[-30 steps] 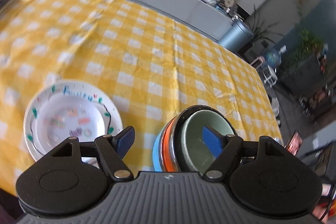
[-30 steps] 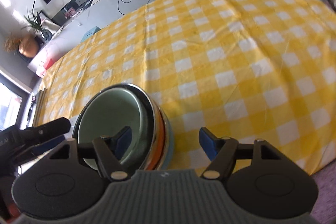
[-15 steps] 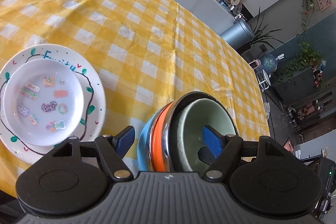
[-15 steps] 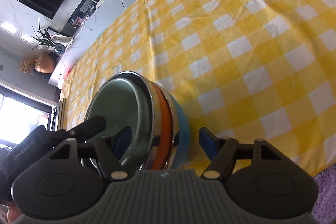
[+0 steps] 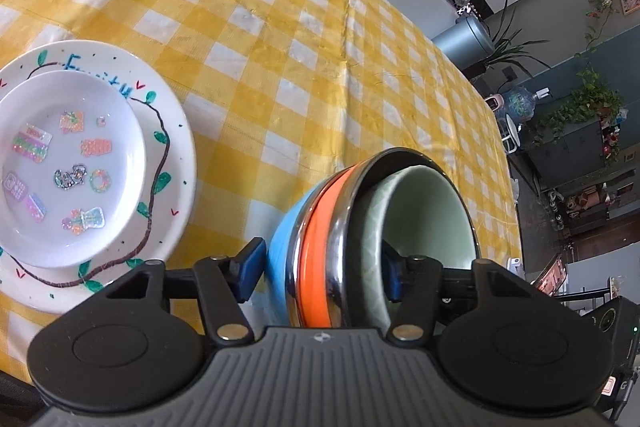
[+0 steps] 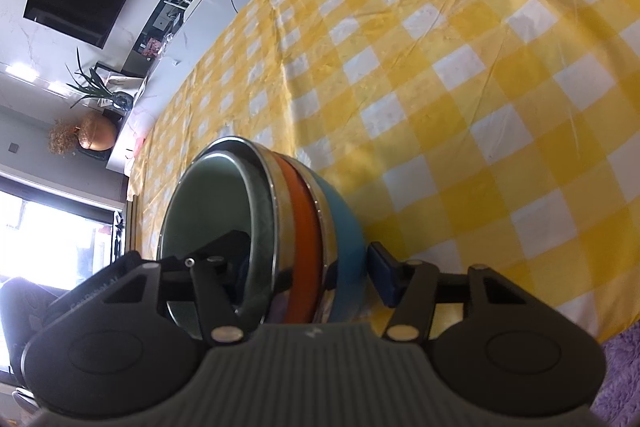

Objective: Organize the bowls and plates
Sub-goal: 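Carry the bowl stack with both tools over the Fruity plate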

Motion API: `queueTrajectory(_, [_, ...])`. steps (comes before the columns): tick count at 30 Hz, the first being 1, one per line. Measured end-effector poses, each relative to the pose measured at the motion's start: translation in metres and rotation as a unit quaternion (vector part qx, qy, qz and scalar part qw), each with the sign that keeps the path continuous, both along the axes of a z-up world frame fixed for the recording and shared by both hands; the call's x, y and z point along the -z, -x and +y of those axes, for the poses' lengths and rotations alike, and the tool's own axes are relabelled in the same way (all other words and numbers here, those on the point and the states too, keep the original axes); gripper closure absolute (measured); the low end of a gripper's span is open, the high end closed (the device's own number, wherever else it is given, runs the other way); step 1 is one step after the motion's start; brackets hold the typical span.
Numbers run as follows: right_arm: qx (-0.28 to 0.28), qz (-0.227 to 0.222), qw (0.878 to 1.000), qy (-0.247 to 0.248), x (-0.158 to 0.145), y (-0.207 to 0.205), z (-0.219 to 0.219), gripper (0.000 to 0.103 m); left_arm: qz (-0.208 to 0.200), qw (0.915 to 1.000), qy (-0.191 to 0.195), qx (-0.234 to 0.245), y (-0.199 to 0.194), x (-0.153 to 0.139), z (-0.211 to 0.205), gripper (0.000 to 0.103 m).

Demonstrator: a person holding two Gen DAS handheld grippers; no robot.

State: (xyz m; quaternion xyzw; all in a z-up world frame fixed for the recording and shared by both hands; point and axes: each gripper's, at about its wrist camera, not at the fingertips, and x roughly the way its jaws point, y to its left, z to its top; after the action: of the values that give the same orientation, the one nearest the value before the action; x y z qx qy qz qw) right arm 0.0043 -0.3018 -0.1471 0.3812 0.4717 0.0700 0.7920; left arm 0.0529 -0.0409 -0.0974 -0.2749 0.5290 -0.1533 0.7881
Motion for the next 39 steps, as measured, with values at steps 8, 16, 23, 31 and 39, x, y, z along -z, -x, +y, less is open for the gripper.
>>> queueTrajectory(8, [0.014, 0.011, 1.0, -0.001, -0.001, 0.002, -0.002, 0.052, 0.002, 1.0, -0.002, 0.001, -0.002, 0.0, 0.0, 0.043])
queueTrajectory(16, [0.025, 0.021, 0.999, 0.006, -0.003, 0.003, -0.001, 0.056, 0.0, 1.0, -0.007, 0.006, -0.003, -0.002, -0.003, 0.043])
queueTrajectory(23, [0.024, 0.013, 1.0, 0.012, -0.01, 0.005, 0.004, 0.056, -0.01, 0.9999, -0.002, 0.006, 0.002, -0.011, 0.001, 0.043])
queueTrajectory(31, [0.011, -0.011, 1.0, 0.02, -0.034, 0.007, 0.019, 0.056, -0.034, 0.9993, 0.008, -0.011, 0.014, -0.037, 0.023, 0.042])
queueTrajectory(39, [-0.024, -0.042, 0.998, 0.03, -0.064, 0.003, 0.058, 0.056, -0.058, 0.9971, 0.015, -0.046, 0.025, -0.063, 0.063, 0.042])
